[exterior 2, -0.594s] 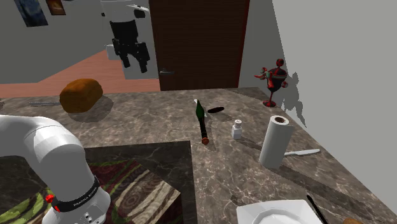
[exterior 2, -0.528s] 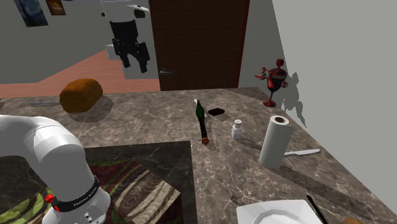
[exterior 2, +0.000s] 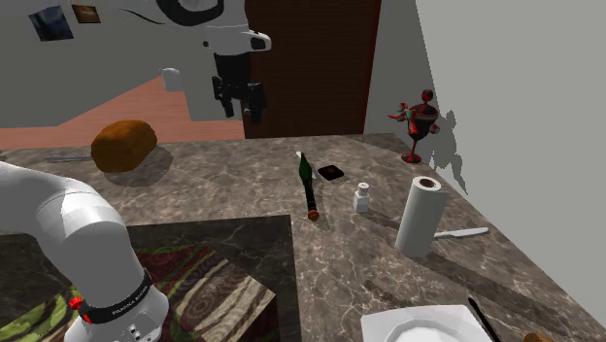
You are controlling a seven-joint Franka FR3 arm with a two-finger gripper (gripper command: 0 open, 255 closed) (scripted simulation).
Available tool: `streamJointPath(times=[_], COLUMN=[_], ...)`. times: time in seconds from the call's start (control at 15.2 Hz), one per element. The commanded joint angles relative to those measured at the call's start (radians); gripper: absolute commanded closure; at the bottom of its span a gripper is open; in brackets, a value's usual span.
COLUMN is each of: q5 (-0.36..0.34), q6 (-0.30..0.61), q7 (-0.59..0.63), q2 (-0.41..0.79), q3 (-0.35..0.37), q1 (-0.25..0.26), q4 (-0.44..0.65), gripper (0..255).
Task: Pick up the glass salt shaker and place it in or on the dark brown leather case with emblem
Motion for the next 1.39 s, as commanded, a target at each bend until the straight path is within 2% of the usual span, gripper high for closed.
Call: streamJointPath(times=[0.0, 0.66, 1.32], q5=[-0.010, -0.001, 0.111], q6=[0.042, 0.197, 0.263], q7=[-0.027, -0.169, -0.332], q2=[0.058, 0.384, 0.762], q3=[-0.028, -0.160, -0.248], q1=[-0.007, -0.034, -0.087], q4=[0.011, 0.152, 0.414], gripper=[0, 0, 0])
